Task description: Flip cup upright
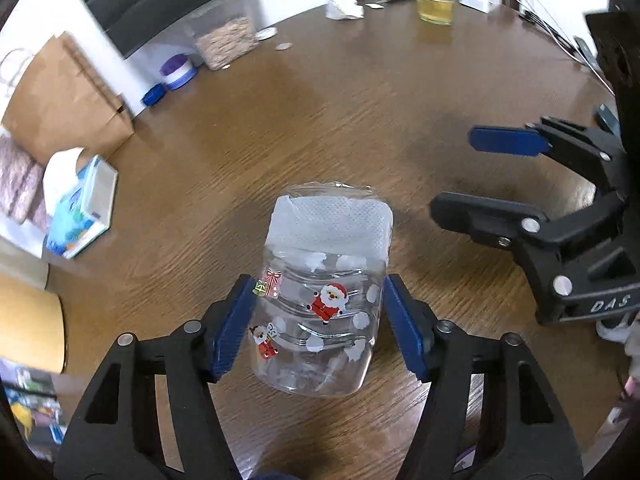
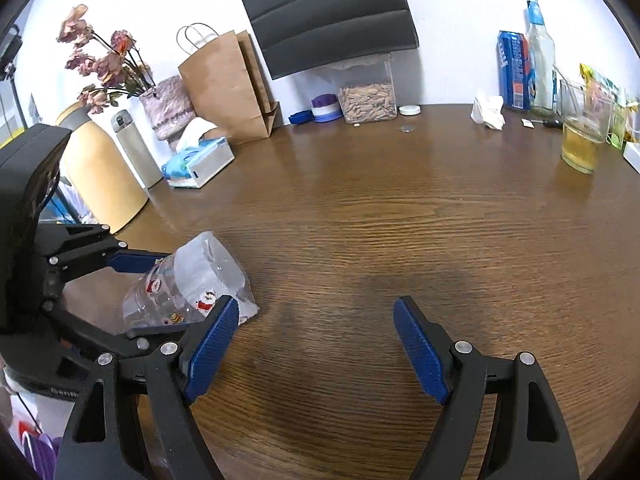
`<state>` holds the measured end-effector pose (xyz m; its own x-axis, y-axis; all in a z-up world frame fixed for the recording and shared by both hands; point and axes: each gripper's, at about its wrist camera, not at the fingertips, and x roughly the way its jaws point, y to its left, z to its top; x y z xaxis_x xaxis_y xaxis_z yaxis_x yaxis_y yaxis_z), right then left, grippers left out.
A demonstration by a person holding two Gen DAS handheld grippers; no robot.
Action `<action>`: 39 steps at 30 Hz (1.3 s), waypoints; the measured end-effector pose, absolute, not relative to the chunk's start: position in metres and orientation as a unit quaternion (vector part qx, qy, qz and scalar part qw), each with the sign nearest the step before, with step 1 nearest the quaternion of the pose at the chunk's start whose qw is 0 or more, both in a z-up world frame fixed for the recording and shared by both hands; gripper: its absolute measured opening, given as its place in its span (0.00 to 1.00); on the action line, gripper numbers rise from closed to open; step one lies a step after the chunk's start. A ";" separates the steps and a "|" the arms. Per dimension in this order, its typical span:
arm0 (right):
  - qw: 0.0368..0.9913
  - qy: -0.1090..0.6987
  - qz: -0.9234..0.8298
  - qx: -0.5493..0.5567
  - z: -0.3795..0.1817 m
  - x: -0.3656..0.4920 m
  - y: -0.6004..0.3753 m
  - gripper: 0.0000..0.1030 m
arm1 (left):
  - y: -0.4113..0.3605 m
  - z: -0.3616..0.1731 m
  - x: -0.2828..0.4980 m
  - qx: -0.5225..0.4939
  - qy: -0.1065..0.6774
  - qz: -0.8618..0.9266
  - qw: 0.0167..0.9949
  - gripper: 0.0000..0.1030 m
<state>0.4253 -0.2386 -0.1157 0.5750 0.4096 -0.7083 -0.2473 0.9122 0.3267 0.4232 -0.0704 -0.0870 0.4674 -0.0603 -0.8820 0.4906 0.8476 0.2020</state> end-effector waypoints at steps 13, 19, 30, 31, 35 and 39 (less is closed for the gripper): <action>0.876 0.343 0.283 0.189 -0.025 0.409 -0.231 0.81 | -0.025 0.010 0.356 0.172 0.304 -0.136 0.927 0.60; 0.830 0.338 0.381 0.227 0.018 0.403 -0.184 0.81 | 0.001 0.037 0.312 0.116 0.210 -0.158 0.958 0.60; 0.829 0.352 0.386 0.200 0.015 0.388 -0.104 0.74 | 0.046 0.019 0.262 0.055 0.174 -0.172 0.968 0.61; 0.841 0.347 0.375 0.180 0.015 0.384 -0.100 0.66 | 0.047 0.013 0.263 0.053 0.191 -0.172 0.965 0.61; 0.859 0.334 0.364 0.136 0.010 0.372 -0.091 0.65 | 0.056 -0.002 0.262 0.028 0.211 -0.175 0.961 0.61; 0.879 0.311 0.353 0.079 0.002 0.362 -0.079 0.65 | 0.067 -0.014 0.271 -0.026 0.238 -0.183 0.953 0.61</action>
<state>0.3618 -0.0790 0.0024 0.5570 0.6697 -0.4912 -0.5710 0.7382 0.3592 0.2710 0.0669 -0.0136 0.8195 -0.3610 -0.4450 0.3359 0.9318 -0.1372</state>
